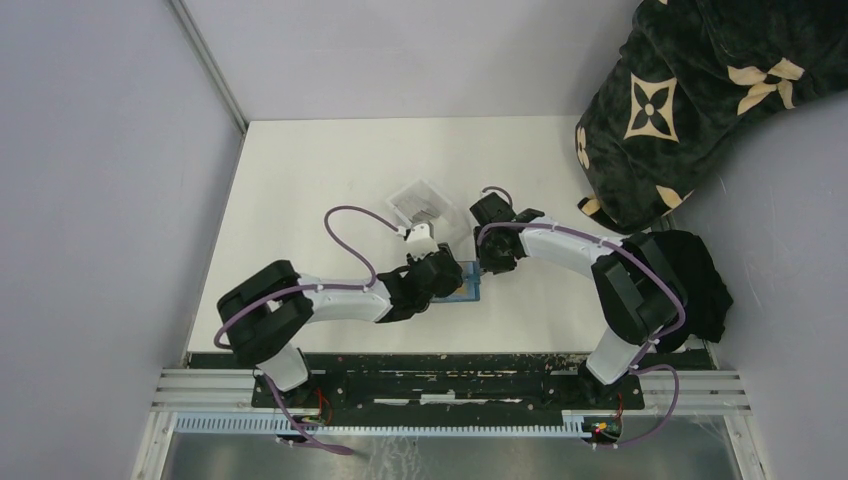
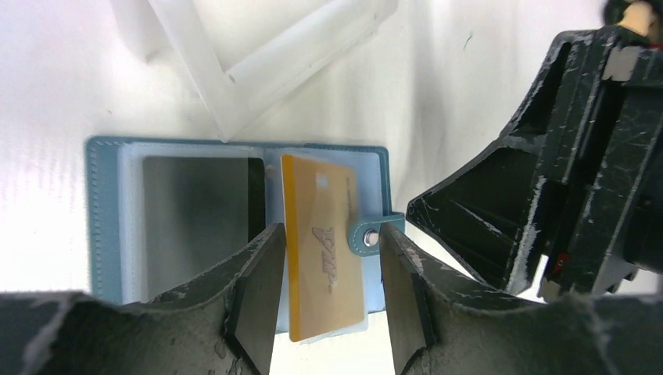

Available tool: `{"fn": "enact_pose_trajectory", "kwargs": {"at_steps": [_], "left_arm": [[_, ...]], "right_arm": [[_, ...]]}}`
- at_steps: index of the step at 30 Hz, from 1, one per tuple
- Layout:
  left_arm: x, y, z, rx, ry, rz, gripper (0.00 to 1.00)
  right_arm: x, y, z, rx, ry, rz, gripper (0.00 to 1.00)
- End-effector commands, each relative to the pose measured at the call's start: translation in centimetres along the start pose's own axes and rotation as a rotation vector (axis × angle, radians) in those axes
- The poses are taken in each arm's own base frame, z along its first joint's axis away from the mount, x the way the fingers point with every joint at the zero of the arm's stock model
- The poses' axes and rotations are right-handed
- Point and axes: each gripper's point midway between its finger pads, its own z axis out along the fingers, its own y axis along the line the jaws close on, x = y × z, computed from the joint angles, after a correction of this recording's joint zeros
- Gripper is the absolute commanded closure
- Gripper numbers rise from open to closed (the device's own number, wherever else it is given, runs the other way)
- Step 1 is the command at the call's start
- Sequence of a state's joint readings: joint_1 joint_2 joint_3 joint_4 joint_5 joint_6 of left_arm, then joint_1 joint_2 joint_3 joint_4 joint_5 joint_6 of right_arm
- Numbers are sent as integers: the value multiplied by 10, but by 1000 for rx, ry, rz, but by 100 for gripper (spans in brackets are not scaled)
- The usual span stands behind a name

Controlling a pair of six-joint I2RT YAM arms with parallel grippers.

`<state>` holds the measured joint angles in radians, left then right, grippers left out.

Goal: Put the credit cards into the card holder
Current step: Insert the credit card into the card holder, then close the card holder at the center of the board.

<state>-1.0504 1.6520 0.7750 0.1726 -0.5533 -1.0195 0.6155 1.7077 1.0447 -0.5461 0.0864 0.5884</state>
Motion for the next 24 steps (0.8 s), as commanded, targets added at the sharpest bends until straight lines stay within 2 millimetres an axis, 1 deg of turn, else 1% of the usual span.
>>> {"fn": "enact_pose_trajectory", "kwargs": {"at_steps": [1, 5, 9, 12, 16, 19, 24], "left_arm": [[-47, -10, -22, 10, -127, 3, 44], [-68, 0, -39, -12, -183, -14, 36], [-74, 18, -50, -42, -205, -29, 29], [-70, 33, -53, -65, -199, -48, 27], [-60, 61, -54, -107, -185, -85, 23], [-57, 78, -50, -121, -168, -110, 22], [-47, 96, -40, -115, -111, -138, 24]], "right_arm": [[-39, 9, -33, -13, -143, -18, 55], [-48, 9, -43, -11, -175, -25, 50], [-51, 13, -49, -27, -185, -24, 49], [-48, 19, -48, -49, -170, -26, 47], [-45, 25, -45, -48, -152, -45, 46], [-45, 23, -42, -34, -150, -50, 46], [-45, 20, -37, -11, -140, -60, 49]]}}
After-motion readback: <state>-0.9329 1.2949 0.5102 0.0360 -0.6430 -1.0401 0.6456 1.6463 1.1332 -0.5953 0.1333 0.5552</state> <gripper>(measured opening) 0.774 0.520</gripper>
